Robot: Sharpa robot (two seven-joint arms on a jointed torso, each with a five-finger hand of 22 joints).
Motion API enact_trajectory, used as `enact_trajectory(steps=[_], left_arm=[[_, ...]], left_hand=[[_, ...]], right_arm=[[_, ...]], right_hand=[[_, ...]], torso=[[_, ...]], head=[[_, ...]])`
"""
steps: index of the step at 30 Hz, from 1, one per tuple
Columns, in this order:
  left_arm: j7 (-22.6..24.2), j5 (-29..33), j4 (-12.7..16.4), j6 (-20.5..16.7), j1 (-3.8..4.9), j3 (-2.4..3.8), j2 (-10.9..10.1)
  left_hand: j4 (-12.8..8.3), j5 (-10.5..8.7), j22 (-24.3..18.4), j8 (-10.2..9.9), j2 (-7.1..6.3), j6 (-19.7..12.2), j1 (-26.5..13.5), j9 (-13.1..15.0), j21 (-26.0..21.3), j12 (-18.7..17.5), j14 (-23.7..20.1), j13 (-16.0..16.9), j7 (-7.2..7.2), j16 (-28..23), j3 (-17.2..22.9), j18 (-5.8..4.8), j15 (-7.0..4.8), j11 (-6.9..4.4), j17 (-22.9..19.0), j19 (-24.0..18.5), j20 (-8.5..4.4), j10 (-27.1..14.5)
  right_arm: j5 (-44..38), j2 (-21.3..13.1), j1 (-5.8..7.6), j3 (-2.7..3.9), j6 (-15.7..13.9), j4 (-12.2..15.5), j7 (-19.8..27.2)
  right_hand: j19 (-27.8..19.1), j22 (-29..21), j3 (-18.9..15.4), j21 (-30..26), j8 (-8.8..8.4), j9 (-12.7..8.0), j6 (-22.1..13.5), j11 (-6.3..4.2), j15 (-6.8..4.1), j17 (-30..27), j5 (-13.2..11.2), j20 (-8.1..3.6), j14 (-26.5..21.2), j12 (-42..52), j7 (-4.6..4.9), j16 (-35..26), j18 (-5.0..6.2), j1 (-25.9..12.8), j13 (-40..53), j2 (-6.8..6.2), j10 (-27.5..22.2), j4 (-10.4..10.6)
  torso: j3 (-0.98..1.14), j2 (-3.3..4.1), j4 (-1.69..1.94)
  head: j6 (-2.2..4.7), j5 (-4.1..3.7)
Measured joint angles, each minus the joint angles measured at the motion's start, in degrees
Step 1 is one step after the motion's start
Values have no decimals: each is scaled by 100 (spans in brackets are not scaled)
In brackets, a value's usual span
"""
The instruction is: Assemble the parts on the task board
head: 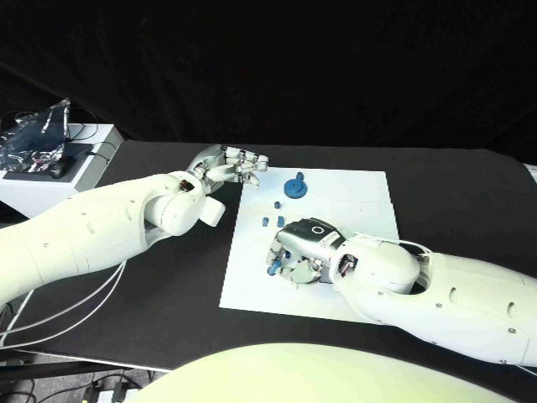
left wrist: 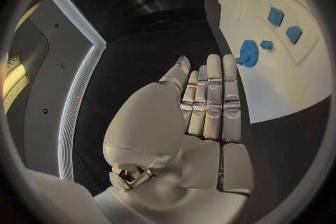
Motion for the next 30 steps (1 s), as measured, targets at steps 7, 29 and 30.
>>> enact_trajectory(steps=[7, 29, 30], left_arm=[[0, 0, 0, 0, 0, 0, 5], [2, 18, 13, 0, 0, 0, 0], [3, 21, 14, -1, 0, 0, -2]], left_hand=[[0, 0, 0, 0, 0, 0, 0, 0, 0, 0, 0, 0, 0, 0, 0, 0, 0, 0, 0, 0, 0, 0], [54, 0, -20, 0, 31, 0, -31, 0, -85, 0, 0, 0, 0, 0, -48, 0, 0, 0, -1, 32, 32, 0], [93, 0, -27, 0, 62, 0, -62, 0, -85, 0, 0, 0, 0, 0, -55, 1, 0, 0, -2, 32, 32, 0]], right_arm=[[-12, 88, -6, -16, 30, -90, -11], [74, 130, -46, -46, -35, -139, 106], [87, 119, -49, -47, -42, -135, 117]], right_hand=[[9, -1, -30, -69, -1, -4, 8, 0, 0, -10, 74, -10, 0, 5, 10, -32, 0, 0, 0, 0, 0, -29], [-2, -2, -1404, -485, 22, -26, -741, -14, 64, -83, 443, 66, -6, 54, 38, -63, 183, -118, 27, -381, -473, 220], [17, -2, -1691, -561, 22, -26, -745, 5, 83, -105, 443, 85, -4, 54, 44, -80, 184, -101, 20, -360, -522, 280]], torso=[[1, -2, 2], [-3, -2, 1], [-2, -2, 1]], head=[[0, 3], [0, 30], [0, 32]])
